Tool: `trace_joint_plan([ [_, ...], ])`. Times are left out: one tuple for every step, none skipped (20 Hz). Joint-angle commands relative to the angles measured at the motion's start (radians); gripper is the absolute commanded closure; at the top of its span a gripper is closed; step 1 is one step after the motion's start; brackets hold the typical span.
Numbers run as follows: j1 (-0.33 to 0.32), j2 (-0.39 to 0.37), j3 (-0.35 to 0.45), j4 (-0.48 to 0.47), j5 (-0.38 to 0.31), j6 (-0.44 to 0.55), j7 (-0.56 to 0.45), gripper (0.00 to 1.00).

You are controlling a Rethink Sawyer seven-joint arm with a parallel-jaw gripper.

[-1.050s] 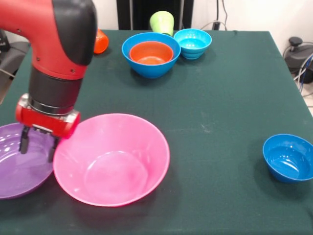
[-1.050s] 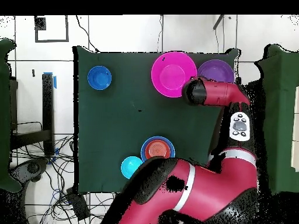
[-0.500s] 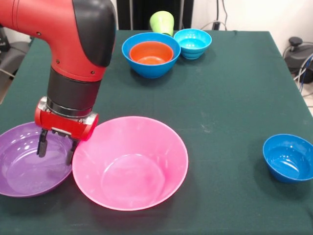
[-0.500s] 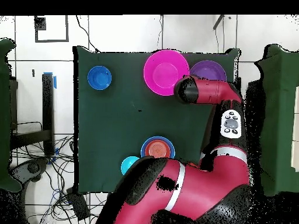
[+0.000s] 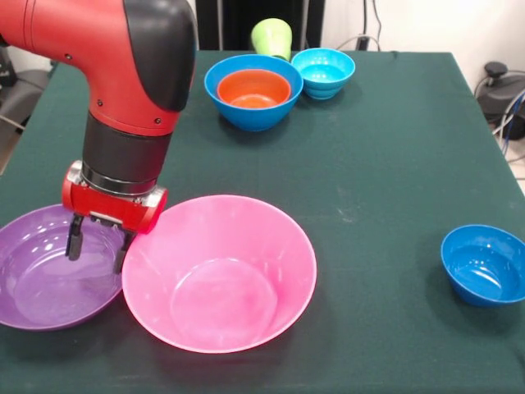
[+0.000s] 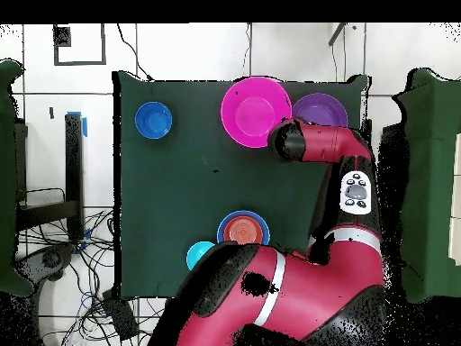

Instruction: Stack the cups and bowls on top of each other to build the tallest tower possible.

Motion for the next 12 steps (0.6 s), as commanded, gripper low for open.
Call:
trace_joint_plan([
  [0.045,0.023,0.050,0.078,0.016,0.099,0.054,0.00],
  [0.052,0.027,0.046,0.078,0.019,0.095,0.067,0.00],
  [0.055,0.030,0.047,0.077,0.024,0.096,0.073,0.00],
  [0.059,0.032,0.048,0.079,0.029,0.096,0.079,0.00],
  [0.064,0.033,0.047,0.081,0.034,0.094,0.088,0.00],
  [0.068,0.034,0.046,0.084,0.040,0.094,0.096,0.00],
  [0.074,0.034,0.044,0.085,0.045,0.095,0.105,0.00],
  [0.082,0.034,0.039,0.086,0.051,0.096,0.115,0.00],
  [0.086,0.034,0.036,0.087,0.057,0.097,0.120,0.00],
  [0.090,0.033,0.034,0.088,0.063,0.101,0.121,0.00],
  [0.094,0.032,0.031,0.091,0.068,0.101,0.123,0.00],
  [0.097,0.031,0.028,0.092,0.073,0.102,0.124,0.00],
])
